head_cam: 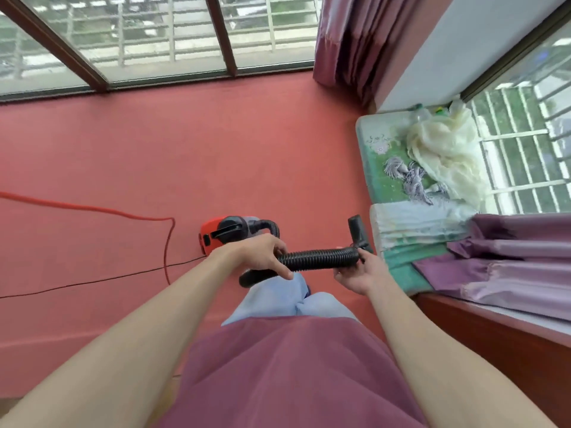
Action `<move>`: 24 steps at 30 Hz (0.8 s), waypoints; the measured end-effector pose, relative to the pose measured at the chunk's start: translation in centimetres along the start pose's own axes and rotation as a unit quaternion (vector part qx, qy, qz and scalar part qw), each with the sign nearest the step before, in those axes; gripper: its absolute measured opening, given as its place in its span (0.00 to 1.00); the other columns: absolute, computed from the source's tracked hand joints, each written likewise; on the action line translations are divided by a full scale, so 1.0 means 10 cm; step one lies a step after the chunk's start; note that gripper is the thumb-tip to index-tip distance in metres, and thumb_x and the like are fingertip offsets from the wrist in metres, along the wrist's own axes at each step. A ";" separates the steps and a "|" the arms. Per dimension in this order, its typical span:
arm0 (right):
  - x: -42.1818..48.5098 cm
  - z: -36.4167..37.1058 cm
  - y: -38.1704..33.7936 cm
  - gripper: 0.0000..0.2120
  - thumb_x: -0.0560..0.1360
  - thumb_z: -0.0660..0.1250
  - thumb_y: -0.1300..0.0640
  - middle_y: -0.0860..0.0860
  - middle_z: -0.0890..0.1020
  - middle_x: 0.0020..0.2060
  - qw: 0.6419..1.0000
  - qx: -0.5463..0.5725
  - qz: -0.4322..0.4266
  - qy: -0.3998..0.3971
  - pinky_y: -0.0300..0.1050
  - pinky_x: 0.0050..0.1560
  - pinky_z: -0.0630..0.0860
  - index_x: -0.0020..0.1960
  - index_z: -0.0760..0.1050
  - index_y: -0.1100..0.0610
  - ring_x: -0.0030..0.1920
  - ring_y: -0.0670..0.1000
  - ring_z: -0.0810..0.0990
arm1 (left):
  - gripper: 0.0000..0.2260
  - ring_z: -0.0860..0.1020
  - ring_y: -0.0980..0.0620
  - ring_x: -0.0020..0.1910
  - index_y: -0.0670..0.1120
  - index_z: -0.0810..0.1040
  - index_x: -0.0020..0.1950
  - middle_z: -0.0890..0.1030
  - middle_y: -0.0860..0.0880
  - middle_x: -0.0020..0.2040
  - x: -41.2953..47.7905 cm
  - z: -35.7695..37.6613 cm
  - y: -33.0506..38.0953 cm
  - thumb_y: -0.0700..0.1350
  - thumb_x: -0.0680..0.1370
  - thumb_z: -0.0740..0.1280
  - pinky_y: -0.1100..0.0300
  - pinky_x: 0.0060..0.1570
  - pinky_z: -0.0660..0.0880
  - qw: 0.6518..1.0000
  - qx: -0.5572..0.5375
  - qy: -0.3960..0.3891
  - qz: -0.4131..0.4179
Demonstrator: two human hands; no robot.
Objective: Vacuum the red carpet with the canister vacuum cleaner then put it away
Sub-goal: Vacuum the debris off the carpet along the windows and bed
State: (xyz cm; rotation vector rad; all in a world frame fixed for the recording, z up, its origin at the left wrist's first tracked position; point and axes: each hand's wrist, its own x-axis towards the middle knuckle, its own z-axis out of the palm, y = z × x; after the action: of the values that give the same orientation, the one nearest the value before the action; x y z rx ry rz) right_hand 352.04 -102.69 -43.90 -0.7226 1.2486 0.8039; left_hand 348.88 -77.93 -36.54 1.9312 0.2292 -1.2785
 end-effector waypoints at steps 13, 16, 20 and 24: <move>-0.29 -1.01 0.69 0.16 0.82 0.56 0.50 0.59 0.84 0.37 0.991 0.130 -0.022 -0.033 0.49 0.44 0.72 0.51 0.75 0.62 0.45 0.56 0.80 | 0.14 0.75 0.55 0.39 0.47 0.80 0.52 0.77 0.52 0.40 -0.30 0.91 0.04 0.50 0.71 0.78 0.64 0.39 0.69 0.991 0.133 -0.025 0.014; -0.36 -1.29 0.96 0.14 0.82 0.57 0.51 0.59 0.84 0.36 0.981 0.189 -0.020 -0.025 0.50 0.44 0.73 0.51 0.75 0.61 0.43 0.56 0.80 | 0.13 0.75 0.58 0.39 0.51 0.79 0.52 0.77 0.55 0.42 -0.40 1.08 0.09 0.52 0.73 0.77 0.65 0.40 0.69 0.982 0.172 -0.069 0.016; -0.37 -1.46 1.21 0.15 0.82 0.56 0.52 0.59 0.82 0.37 0.972 0.231 -0.030 -0.015 0.49 0.66 0.69 0.48 0.75 0.62 0.44 0.56 0.79 | 0.12 0.77 0.56 0.44 0.51 0.79 0.54 0.78 0.56 0.43 -0.45 1.14 0.15 0.54 0.75 0.75 0.66 0.42 0.69 0.973 0.205 -0.099 0.018; -0.39 -1.48 1.41 0.14 0.82 0.57 0.50 0.57 0.82 0.43 0.970 0.241 -0.034 0.012 0.45 0.51 0.72 0.54 0.74 0.59 0.45 0.55 0.79 | 0.09 0.78 0.56 0.45 0.55 0.78 0.47 0.78 0.56 0.42 -0.45 1.14 0.14 0.59 0.77 0.70 0.64 0.46 0.72 0.962 0.245 -0.111 0.042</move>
State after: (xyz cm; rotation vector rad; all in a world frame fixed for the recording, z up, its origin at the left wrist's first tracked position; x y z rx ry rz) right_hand 331.94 -107.98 -43.18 -0.3775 1.3648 0.4085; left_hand 339.53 -85.64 -34.07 2.1450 -0.3111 -1.5875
